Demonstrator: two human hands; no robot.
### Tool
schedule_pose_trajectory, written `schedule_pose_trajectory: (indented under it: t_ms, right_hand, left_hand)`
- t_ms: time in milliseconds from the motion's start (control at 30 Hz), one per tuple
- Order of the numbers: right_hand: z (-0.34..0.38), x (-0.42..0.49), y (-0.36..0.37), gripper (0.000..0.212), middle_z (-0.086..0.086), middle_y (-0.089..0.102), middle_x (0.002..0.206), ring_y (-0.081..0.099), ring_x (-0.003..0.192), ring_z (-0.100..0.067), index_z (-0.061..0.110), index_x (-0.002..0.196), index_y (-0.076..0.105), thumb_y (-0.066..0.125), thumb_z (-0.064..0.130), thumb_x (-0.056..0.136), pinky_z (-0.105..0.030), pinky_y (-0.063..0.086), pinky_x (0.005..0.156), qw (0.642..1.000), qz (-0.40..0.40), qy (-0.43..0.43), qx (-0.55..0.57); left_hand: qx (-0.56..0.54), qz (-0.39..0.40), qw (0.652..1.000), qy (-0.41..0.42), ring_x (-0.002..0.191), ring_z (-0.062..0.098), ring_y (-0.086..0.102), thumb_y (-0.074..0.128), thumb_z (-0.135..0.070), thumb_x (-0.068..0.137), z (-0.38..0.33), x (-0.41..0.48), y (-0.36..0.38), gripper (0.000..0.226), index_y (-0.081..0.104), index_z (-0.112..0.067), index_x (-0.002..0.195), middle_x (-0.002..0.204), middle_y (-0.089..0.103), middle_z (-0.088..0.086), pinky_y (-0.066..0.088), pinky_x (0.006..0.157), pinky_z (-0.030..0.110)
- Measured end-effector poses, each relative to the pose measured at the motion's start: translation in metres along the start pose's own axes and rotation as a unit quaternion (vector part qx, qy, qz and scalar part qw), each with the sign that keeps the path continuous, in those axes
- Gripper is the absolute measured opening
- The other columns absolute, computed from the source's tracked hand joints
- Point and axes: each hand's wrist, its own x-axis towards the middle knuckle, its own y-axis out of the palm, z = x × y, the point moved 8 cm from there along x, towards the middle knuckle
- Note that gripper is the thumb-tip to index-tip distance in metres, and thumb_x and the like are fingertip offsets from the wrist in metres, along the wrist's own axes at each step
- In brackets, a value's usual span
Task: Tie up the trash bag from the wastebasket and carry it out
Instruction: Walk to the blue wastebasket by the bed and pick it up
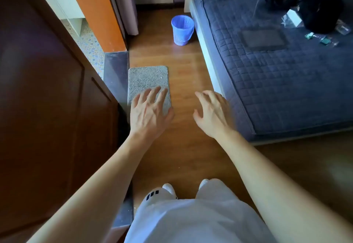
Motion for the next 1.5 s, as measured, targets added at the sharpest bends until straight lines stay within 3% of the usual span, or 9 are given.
schedule_pose_trajectory:
  t_ms: [167,467,1067,1500]
  right_hand:
    - [0.0,0.014,-0.006,0.051,-0.008,0.057,0.131,0.054,0.117,-0.029,0.018,0.135,0.052,0.058,0.032,0.086,-0.041,0.043,0.098,1.0,-0.015,0.0,-0.001]
    - [-0.018,0.075,0.005,0.049,-0.007,0.06,0.125,0.057,0.113,-0.028,0.017,0.131,0.055,0.059,0.032,0.085,-0.043,0.048,0.092,1.0,-0.027,-0.011,0.005]
    - [-0.098,0.318,0.021,0.051,-0.007,0.056,0.121,0.055,0.107,-0.03,0.018,0.13,0.049,0.048,0.034,0.081,-0.049,0.049,0.092,0.994,-0.029,-0.057,0.083]
    - [-0.073,0.454,0.062,0.05,-0.007,0.056,0.114,0.055,0.101,-0.03,0.021,0.126,0.049,0.052,0.031,0.077,-0.049,0.046,0.093,0.992,-0.024,-0.074,0.103]
  left_hand:
    - [-0.005,-0.017,1.0,0.009,0.13,0.025,0.048,0.045,-0.053,0.088,0.006,0.021,-0.002,0.058,0.047,-0.024,0.138,0.142,0.054,0.001,0.036,0.107,0.044]
    - [-0.012,-0.015,1.0,0.004,0.13,0.027,0.048,0.048,-0.049,0.088,0.016,0.081,0.012,0.057,0.048,-0.023,0.138,0.142,0.055,0.003,0.039,0.106,0.046]
    - [0.046,-0.009,0.998,-0.051,0.131,0.026,0.046,0.047,-0.051,0.089,0.024,0.296,0.045,0.057,0.047,-0.022,0.139,0.143,0.053,0.003,0.04,0.105,0.046]
    - [0.033,0.002,0.996,-0.087,0.132,0.025,0.046,0.046,-0.051,0.089,0.101,0.403,0.07,0.057,0.047,-0.023,0.139,0.143,0.053,0.002,0.039,0.106,0.045]
